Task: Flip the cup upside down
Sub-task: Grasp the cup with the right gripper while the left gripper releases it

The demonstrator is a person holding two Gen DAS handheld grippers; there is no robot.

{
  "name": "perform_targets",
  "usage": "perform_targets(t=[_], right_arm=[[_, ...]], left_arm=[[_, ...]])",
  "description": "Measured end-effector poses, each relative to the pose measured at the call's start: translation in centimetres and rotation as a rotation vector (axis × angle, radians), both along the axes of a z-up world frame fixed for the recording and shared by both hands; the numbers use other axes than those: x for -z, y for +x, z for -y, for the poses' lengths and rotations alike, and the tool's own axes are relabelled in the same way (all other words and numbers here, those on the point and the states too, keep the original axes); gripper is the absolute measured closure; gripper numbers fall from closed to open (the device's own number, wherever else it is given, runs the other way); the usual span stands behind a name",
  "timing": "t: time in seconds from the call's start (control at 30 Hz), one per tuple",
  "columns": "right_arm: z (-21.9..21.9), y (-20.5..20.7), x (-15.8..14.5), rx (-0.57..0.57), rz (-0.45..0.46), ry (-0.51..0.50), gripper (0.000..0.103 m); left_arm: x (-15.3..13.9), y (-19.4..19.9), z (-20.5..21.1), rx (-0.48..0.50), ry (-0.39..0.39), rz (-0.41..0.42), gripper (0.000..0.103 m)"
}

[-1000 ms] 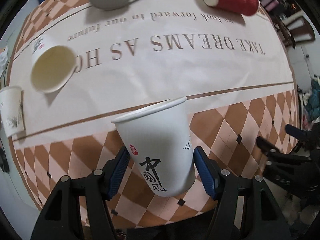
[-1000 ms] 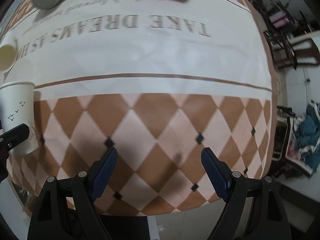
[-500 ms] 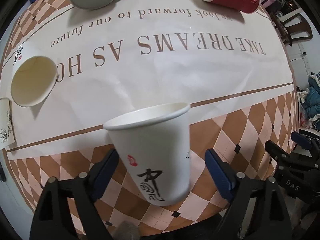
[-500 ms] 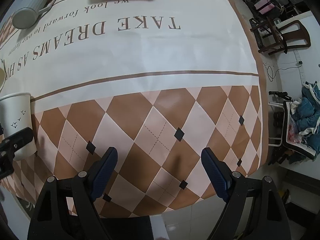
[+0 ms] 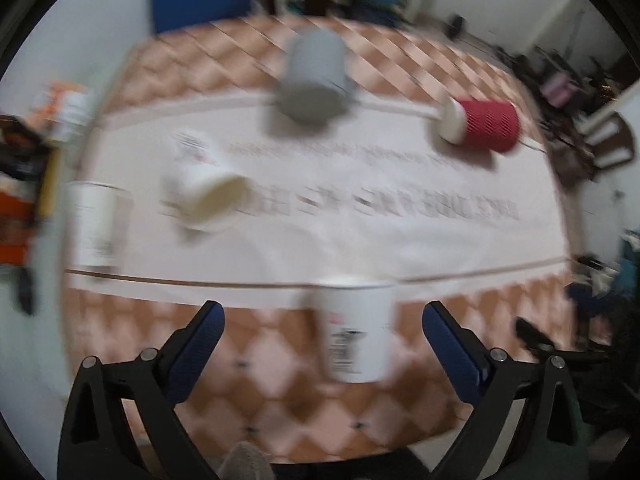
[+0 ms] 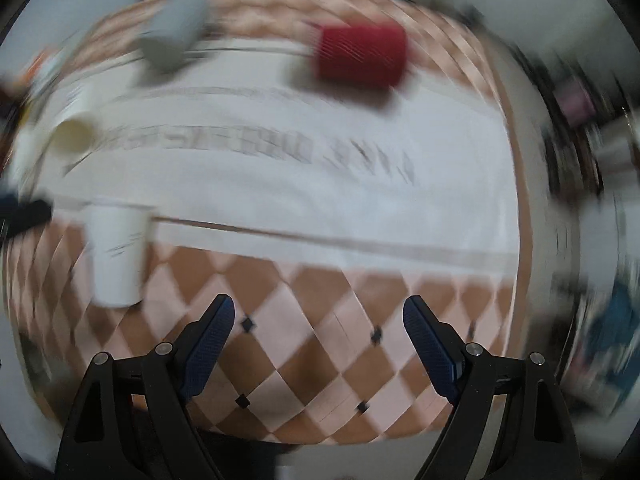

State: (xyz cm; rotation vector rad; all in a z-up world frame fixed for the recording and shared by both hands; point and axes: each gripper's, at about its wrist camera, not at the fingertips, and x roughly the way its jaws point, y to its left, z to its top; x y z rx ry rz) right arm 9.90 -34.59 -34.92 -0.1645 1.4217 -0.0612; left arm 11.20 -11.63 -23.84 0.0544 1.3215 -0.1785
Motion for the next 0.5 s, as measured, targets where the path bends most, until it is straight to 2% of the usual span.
perform_targets(t=[0.07, 0.13, 0.23, 0.3, 0.4, 0.5], right_arm=[[-3.6, 0.7, -1.2, -0.236, 0.006, -0.063, 0.016], [-7.1, 0.8, -1.7, -0.454, 0.006, -0.136, 0.016], [-12.9, -0.4, -0.6, -0.878, 0.008, -0.314, 0.023], [-15.7, -1.8, 1.1, -1.135, 0.011, -0.450, 0.026], [-18.2, -3.9, 3.4, -1.431, 0.022, -0.602, 0.028], [-18.9, -6.1, 6.0, -1.725, 0.061, -0.765, 0.029]], left_arm=[[-0.5, -0.9, -1.9, -0.035, 0.086, 0.049, 0.002], [0.6, -1.8, -3.9, -0.075, 0.159, 0.057, 0.002], [4.1, -3.0, -6.5, -0.144, 0.245, -0.027, 0.002], [6.6, -3.6, -7.5, -0.191, 0.242, -0.087, 0.002], [9.6, -4.7, -8.6, -0.240, 0.239, -0.153, 0.002], [11.2, -5.6, -9.3, -0.266, 0.222, -0.196, 0.002]])
